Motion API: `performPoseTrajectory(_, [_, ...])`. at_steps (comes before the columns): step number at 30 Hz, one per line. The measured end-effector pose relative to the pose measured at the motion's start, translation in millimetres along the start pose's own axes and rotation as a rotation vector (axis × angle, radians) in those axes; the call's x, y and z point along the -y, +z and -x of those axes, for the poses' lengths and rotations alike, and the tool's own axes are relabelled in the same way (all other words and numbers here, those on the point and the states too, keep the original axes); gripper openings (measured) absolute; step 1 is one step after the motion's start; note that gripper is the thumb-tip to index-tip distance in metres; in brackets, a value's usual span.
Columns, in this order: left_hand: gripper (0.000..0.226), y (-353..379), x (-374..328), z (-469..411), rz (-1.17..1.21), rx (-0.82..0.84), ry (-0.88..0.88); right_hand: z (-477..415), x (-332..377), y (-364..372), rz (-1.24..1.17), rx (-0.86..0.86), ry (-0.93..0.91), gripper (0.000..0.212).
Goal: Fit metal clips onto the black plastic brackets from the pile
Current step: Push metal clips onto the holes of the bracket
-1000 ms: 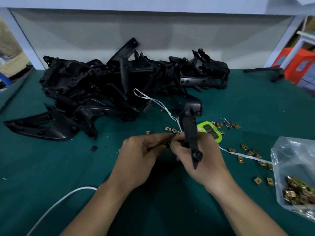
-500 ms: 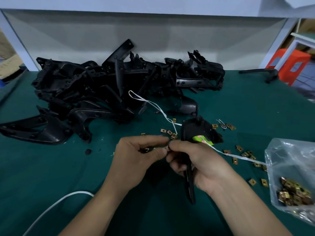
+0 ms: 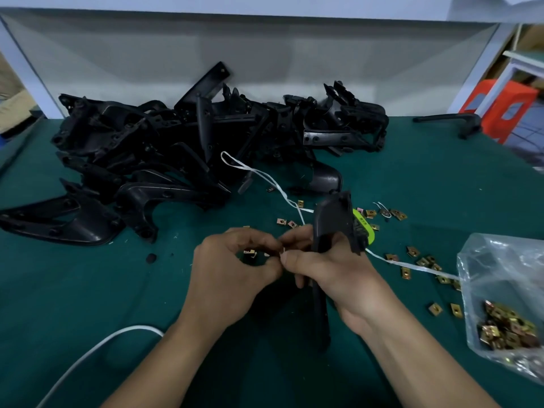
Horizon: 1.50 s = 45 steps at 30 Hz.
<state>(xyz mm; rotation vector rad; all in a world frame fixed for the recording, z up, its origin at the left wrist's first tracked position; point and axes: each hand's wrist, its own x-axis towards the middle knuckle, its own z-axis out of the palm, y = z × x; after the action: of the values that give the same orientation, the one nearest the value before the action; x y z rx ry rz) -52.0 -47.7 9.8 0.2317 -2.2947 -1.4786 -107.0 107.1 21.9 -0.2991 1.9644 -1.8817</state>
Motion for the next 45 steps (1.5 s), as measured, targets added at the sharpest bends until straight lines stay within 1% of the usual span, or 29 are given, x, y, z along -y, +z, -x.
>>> performPoseTrajectory(2, [0.02, -1, 2, -2, 0.042, -0.002, -0.033, -1, -1, 0, -0.005, 0.033, -0.022, 0.015])
performPoseTrajectory(5, [0.019, -1, 1, -2, 0.16, 0.054, -0.081, -3, -1, 0, -0.007, 0.002, -0.031, 0.01])
performPoseTrajectory(8, [0.017, 0, 1, -2, 0.228, 0.107, -0.122, -3, -2, -1, -0.027, 0.005, -0.042, 0.01])
performPoseTrajectory(14, [0.014, -6, -4, -1, 0.453, 0.254, -0.225, 1, 3, -4, -0.143, 0.124, -0.06, 0.012])
performPoseTrajectory(18, [0.023, -6, -5, -1, 0.539, 0.293, -0.273, -1, 4, -7, -0.266, 0.197, -0.021, 0.011])
performPoseTrajectory(21, [0.039, -8, -4, -2, 0.573, 0.334, -0.321, -1, 3, -7, -0.281, 0.201, -0.018, 0.01])
performPoseTrajectory(22, [0.04, -9, -3, -3, 0.576, 0.338, -0.33, -1, 3, -7, -0.279, 0.196, -0.017, 0.01])
performPoseTrajectory(26, [0.028, -10, 1, -5, 0.626, 0.338, -0.337, -1, 3, -7, -0.268, 0.183, 0.012, 0.007])
performPoseTrajectory(28, [0.019, -7, 0, -6, 0.626, 0.27, -0.303, -2, 6, -9, -0.233, 0.141, 0.042, 0.006])
performPoseTrajectory(29, [0.018, -7, 0, -6, 0.585, 0.19, -0.271, -2, 9, -12, -0.198, 0.087, 0.063, 0.009])
performPoseTrajectory(30, [0.021, -9, 1, -8, 0.492, 0.09, -0.225, -3, 12, -18, -0.127, 0.02, 0.071, 0.011])
performPoseTrajectory(31, [0.025, -12, 3, -9, 0.353, -0.01, -0.172, -4, 16, -25, 0.014, -0.05, 0.057, 0.012])
performPoseTrajectory(33, [0.028, -20, 7, -11, 0.028, -0.164, -0.077, -5, 21, -42, 0.503, -0.155, 0.003, 0.017])
performPoseTrajectory(34, [0.027, -23, 9, -12, -0.125, -0.211, -0.057, -5, 22, -47, 0.727, -0.175, -0.002, 0.017])
performPoseTrajectory(35, [0.024, -25, 11, -11, -0.266, -0.231, -0.06, -4, 23, -50, 0.872, -0.173, 0.016, 0.018])
performPoseTrajectory(36, [0.023, -24, 13, -11, -0.389, -0.227, -0.076, -3, 23, -49, 0.945, -0.152, 0.043, 0.022])
performPoseTrajectory(38, [0.024, -19, 18, -8, -0.545, -0.181, -0.083, 0, 21, -41, 1.003, -0.106, 0.099, 0.034])
performPoseTrajectory(39, [0.024, -16, 19, -7, -0.574, -0.166, -0.046, 1, 20, -37, 1.017, -0.09, 0.113, 0.038])
performPoseTrajectory(41, [0.025, -12, 17, -6, -0.555, -0.159, 0.072, -1, 16, -34, 1.016, -0.07, 0.12, 0.039])
performPoseTrajectory(43, [0.022, -7, 15, -3, -0.509, -0.138, 0.203, -2, 13, -32, 0.96, -0.048, 0.149, 0.035])
performPoseTrajectory(44, [0.02, -3, 14, 0, -0.49, -0.108, 0.24, -3, 11, -31, 0.929, -0.033, 0.163, 0.034])
performPoseTrajectory(45, [0.019, 1, 13, 3, -0.469, -0.067, 0.237, -3, 10, -29, 0.913, -0.028, 0.167, 0.034])
